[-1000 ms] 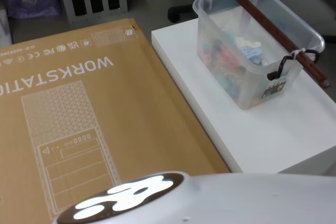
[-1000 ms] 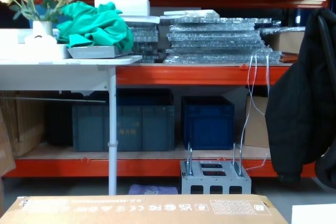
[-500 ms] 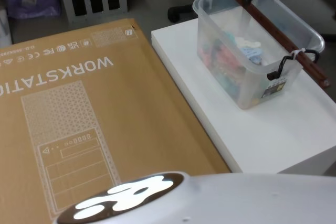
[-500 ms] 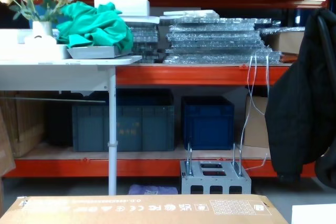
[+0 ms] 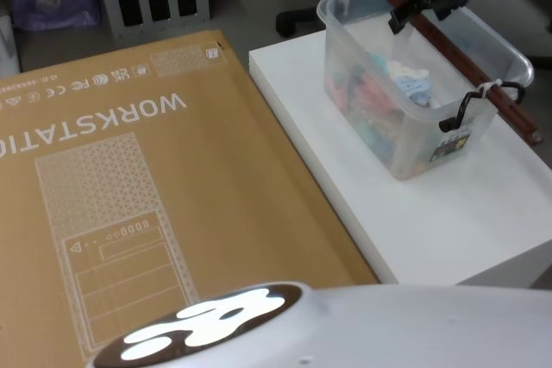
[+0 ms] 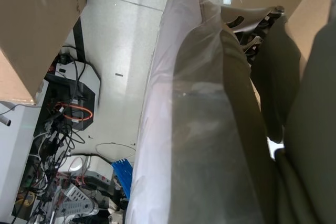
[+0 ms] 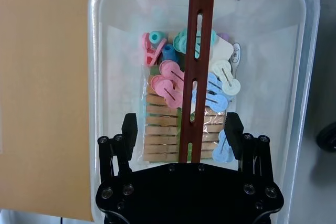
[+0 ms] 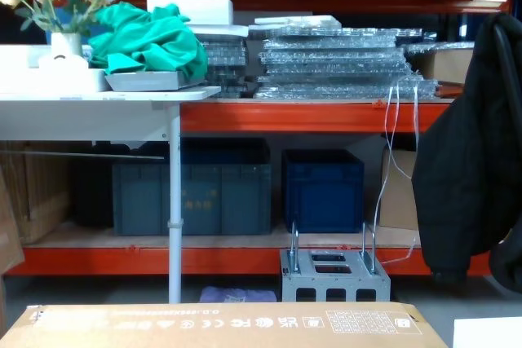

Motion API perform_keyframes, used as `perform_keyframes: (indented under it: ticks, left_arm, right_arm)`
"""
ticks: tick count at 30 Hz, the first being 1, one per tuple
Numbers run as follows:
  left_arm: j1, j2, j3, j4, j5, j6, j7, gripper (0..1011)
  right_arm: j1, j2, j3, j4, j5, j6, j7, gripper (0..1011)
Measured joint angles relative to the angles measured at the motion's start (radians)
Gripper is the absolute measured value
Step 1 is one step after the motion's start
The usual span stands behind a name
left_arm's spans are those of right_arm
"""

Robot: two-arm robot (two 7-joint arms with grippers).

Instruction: Use one hand to grasp the basket and place it at the designated location.

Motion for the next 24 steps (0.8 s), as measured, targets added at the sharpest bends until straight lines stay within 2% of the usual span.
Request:
perform_keyframes:
  ticks: [19,24]
  left_arm:
    - [0.000,0.000,0.000,0.000,0.000,0.000,0.000,0]
    - [0.000,0.000,0.000,0.000,0.000,0.000,0.000,0]
  right_arm:
    - [0.029,-0.024,-0.046,0.061,-0.009,0.004,-0.002,994]
    - [0.030,-0.023,-0.048,0.065,-0.005,-0.002,-0.006,867]
